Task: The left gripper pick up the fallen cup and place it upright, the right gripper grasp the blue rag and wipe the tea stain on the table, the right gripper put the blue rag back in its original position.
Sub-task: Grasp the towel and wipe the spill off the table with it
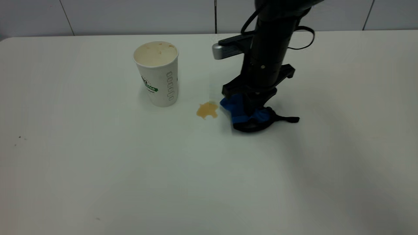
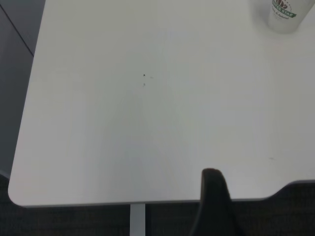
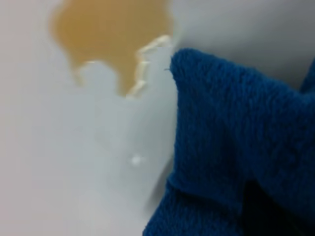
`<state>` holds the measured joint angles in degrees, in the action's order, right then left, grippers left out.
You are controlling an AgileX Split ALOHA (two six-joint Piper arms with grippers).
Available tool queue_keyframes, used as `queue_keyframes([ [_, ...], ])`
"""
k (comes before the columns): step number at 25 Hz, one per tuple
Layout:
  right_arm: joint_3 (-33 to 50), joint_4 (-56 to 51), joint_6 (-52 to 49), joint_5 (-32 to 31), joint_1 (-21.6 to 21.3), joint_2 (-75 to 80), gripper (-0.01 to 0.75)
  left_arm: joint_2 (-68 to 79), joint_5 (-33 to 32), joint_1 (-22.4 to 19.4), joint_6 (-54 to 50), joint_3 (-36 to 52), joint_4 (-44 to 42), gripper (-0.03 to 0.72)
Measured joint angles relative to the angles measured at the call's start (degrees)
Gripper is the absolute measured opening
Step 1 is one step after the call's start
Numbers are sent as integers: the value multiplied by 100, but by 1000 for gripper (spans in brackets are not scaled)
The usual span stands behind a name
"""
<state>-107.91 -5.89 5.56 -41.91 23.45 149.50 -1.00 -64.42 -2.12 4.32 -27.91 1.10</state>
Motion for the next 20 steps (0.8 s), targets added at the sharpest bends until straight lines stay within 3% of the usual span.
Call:
queue_keyframes([
  [9, -1541, 59, 0, -594, 650, 771, 70, 0, 0, 0, 0, 0, 0, 535],
  [20, -3046, 314, -174, -1037, 609, 1510, 79, 0, 0, 0, 0, 0, 0, 535],
])
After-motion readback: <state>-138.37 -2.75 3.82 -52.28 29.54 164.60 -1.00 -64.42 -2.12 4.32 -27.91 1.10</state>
